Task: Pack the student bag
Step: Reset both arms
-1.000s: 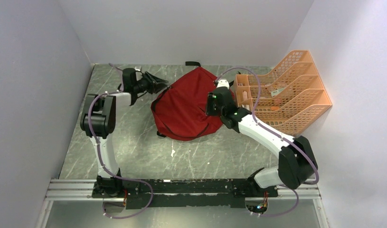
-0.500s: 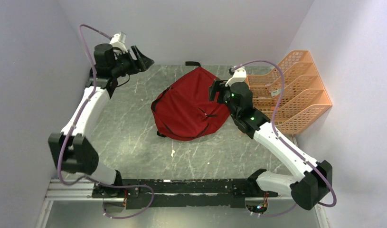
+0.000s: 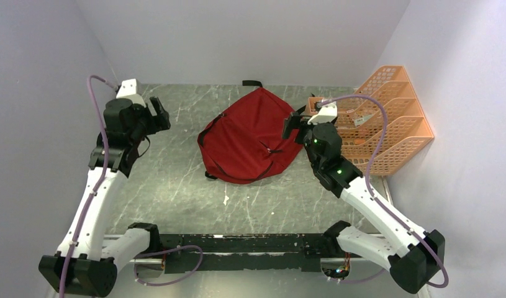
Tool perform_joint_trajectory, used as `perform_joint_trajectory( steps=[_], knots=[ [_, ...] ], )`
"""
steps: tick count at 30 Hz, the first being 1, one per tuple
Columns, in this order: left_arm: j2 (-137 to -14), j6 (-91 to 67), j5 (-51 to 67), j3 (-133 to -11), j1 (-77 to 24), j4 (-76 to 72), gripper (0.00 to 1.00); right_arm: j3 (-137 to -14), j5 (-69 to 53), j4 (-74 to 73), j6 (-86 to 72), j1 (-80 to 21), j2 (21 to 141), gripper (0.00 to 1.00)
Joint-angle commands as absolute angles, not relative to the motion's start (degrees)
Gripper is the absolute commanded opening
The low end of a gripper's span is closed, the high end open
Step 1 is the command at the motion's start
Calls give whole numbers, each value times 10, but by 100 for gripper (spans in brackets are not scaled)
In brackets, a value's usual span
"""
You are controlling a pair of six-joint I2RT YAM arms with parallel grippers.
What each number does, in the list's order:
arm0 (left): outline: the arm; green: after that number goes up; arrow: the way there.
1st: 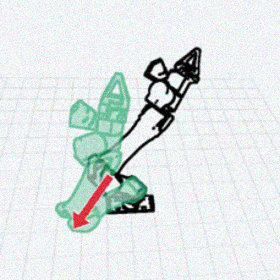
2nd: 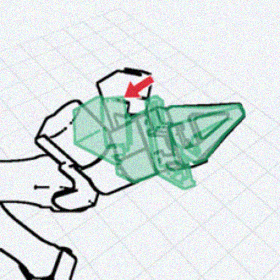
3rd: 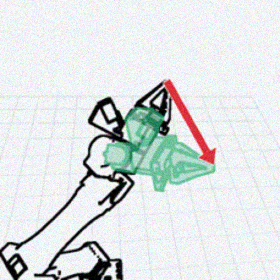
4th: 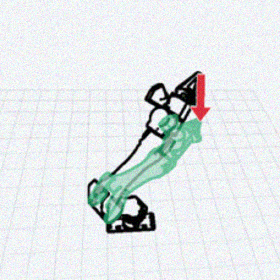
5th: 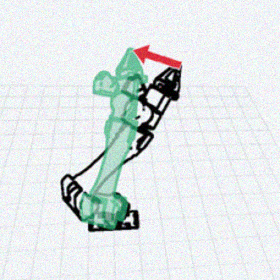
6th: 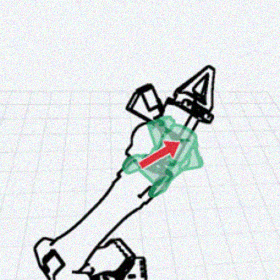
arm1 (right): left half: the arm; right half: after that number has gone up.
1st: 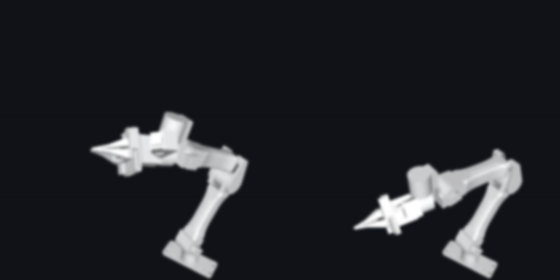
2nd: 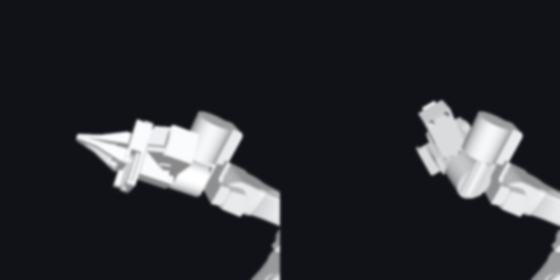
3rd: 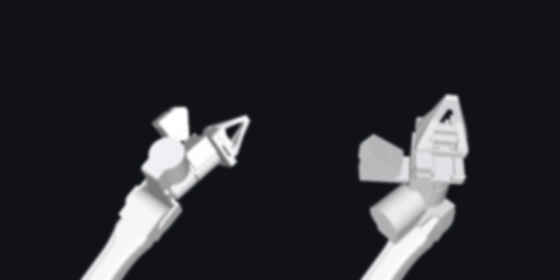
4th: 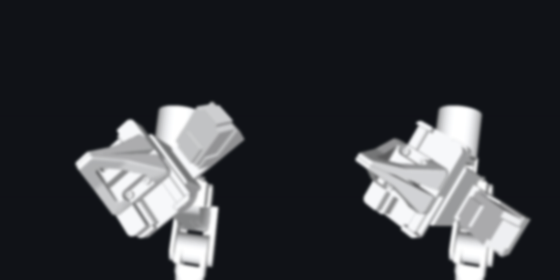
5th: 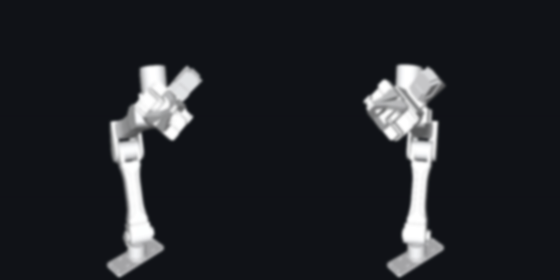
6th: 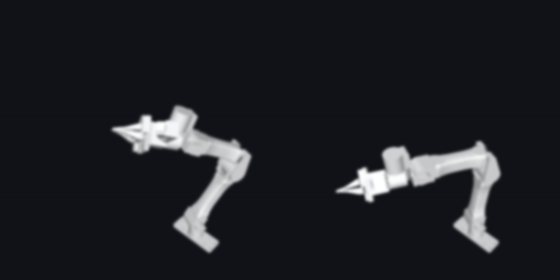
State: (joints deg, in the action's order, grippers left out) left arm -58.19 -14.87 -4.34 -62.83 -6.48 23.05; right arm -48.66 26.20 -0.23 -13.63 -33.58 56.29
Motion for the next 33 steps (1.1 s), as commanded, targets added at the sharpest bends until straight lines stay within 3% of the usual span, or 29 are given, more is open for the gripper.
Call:
perform_joint_trajectory(
  steps=[1, 6, 9, 33],
  knots=[
    [-553, -158, -106, -581, -67, 254, 85, -461, 311, 43, -150, -334, 540, 100],
    [-543, -169, -95, -555, -67, 241, 87, -452, 343, 37, -169, -334, 536, 100],
    [-545, -170, -84, -548, -69, 234, 93, -447, 347, 31, -167, -334, 532, 100],
    [-572, -173, -102, -534, -73, 208, 93, -440, 380, 65, -159, -334, 578, 100]
  ],
)
